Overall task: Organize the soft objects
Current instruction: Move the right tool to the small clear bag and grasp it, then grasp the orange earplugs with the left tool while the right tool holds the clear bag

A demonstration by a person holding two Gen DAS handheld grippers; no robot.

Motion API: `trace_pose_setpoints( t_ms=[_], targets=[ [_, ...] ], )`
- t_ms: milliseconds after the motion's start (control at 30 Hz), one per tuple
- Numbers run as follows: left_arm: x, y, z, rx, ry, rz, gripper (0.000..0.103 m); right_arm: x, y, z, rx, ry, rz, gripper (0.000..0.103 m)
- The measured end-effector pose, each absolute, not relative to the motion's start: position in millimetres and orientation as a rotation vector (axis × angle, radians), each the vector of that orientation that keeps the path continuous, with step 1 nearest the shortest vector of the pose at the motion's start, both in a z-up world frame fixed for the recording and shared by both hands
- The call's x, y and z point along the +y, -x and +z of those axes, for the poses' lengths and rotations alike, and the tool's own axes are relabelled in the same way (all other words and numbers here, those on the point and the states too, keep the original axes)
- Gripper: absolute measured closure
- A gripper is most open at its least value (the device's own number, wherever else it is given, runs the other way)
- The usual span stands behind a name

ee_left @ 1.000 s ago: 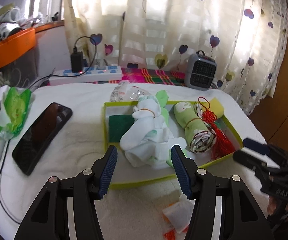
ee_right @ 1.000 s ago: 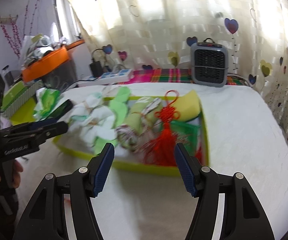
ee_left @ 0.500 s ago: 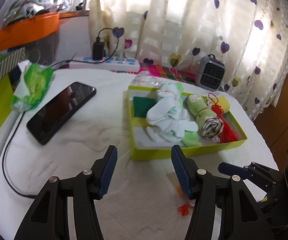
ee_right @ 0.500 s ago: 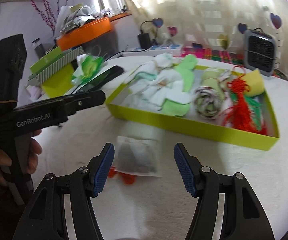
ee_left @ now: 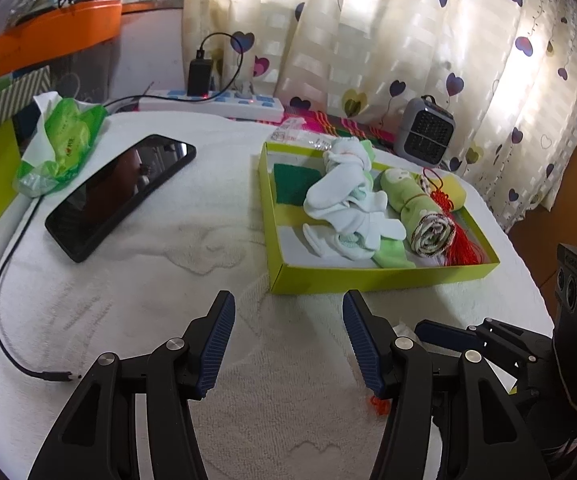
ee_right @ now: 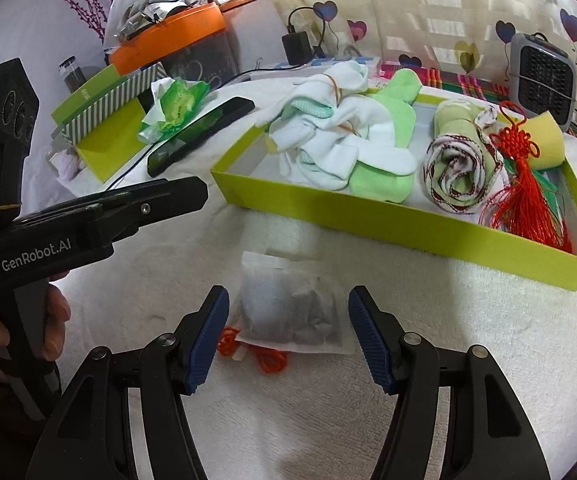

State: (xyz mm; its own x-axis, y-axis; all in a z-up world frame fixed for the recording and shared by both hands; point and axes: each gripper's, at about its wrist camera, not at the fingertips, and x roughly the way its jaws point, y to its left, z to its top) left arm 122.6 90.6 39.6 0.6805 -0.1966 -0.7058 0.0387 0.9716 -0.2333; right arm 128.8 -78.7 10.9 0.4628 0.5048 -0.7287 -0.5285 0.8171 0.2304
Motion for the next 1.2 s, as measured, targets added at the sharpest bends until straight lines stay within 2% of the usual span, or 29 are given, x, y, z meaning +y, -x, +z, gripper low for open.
trace_pose_setpoints(
  t_ms=[100,167,267,667,1200],
  targets=[
    [90,-123,39,0.816,0.208,-0.135,0.047,-80,-128,12,0.879,0.022,0.639,0.043],
    [90,-123,38,0.818,0.207,-0.133,0.047,-80,-128,11,0.881,0.026,0.642,0.052],
    [89,-123,37,0.823,0.205,-0.129,0.047,-81,-128,10,0.879,0.024,0.64,0.058],
    [85,-121,33,0.841,0.204,-0.131,0.047,-91,-126,13,0.867,-0.035,0.644,0.076],
    [41,-116,21,0.923,0.114,-0.274,0.047,-130,-118,27,0.776,-0.09,0.508,0.076]
  ],
)
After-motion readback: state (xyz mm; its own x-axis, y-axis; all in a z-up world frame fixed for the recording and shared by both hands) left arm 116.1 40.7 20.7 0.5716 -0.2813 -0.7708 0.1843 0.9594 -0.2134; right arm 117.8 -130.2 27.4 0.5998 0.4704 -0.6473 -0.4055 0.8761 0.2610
